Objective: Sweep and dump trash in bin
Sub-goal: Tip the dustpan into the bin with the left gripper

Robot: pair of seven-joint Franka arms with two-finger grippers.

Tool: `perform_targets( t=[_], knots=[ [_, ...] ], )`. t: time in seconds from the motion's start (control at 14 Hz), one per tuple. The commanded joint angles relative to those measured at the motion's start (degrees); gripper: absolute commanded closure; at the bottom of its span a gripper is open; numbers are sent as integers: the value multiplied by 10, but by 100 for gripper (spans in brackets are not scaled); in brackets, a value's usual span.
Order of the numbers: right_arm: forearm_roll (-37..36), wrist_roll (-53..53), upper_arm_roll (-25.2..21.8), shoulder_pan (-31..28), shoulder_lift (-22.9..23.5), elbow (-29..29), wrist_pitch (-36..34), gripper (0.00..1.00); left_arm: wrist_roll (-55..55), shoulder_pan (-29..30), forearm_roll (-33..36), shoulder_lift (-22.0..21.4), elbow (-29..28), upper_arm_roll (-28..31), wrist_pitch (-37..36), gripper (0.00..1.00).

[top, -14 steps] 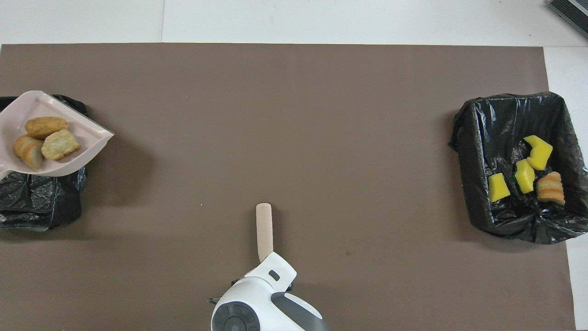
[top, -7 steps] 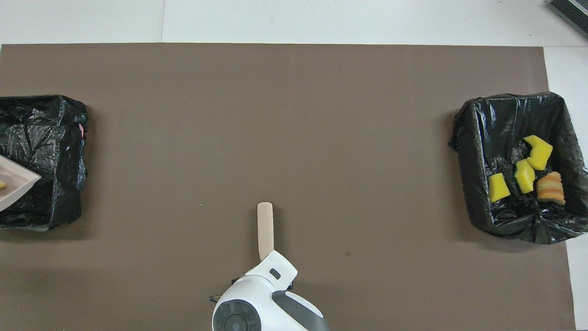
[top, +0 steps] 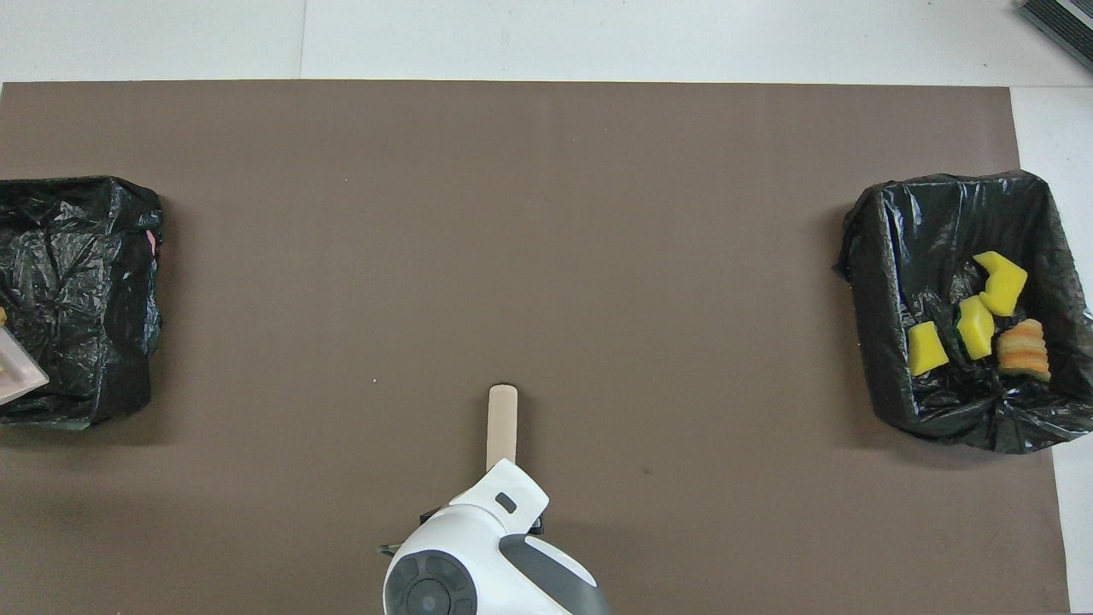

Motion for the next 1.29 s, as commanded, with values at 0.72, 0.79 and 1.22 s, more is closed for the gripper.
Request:
perform_targets(
  t=[0.72,0.79,1.22],
  knots=[
    [40,-358,-3,-207,-68,146,-249,0,26,-33,99,35,67,-1,152,100],
    [40,-379,-3,-226,-68,153,-255,0,25,-34,70,32,78,-8,147,100],
    [51,-482,-4,-325,-95,156,-265,0,-151,-51,-87,-1,104,-58,3,100]
  ],
)
